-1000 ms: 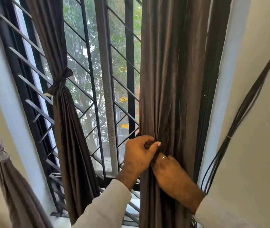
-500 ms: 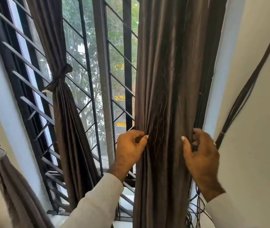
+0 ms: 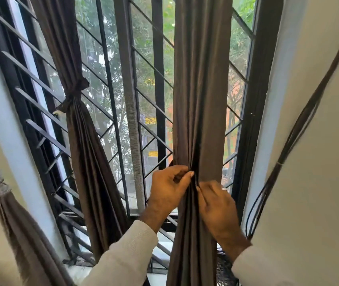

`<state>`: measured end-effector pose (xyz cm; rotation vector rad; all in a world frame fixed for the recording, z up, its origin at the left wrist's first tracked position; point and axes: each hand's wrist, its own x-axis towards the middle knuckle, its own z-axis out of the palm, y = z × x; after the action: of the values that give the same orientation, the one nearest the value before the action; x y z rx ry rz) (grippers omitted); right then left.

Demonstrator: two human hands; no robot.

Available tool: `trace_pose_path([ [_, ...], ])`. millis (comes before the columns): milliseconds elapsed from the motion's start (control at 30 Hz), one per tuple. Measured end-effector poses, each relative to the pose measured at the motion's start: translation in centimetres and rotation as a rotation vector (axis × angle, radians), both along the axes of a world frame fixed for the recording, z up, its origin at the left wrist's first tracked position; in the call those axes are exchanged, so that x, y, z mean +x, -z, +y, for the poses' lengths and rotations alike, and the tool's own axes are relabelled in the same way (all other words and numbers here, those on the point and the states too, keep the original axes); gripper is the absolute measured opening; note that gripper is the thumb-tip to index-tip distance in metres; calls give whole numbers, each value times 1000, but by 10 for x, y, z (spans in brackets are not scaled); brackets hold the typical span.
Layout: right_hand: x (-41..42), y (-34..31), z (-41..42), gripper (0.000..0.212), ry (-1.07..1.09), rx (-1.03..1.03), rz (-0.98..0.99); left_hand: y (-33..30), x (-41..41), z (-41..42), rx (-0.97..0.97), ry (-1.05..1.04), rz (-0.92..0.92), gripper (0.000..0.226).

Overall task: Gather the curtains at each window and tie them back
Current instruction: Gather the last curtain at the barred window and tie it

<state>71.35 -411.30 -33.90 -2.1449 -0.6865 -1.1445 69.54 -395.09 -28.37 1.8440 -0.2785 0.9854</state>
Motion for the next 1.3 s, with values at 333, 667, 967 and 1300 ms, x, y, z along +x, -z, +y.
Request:
trace_pose_path([
  [333, 12, 14, 0, 40, -11, -261, -68, -4, 1, -2, 84, 65, 26, 12],
  [667, 55, -26, -42, 59, 37, 445, 305, -3, 11, 22, 9, 130, 118, 19],
  [967, 64, -24, -30, 56, -64, 494, 388, -6, 20, 23, 25, 124, 142, 16],
  [1300, 26, -14, -21, 17, -32, 437, 75, 1, 32, 23, -10, 88, 144, 29],
])
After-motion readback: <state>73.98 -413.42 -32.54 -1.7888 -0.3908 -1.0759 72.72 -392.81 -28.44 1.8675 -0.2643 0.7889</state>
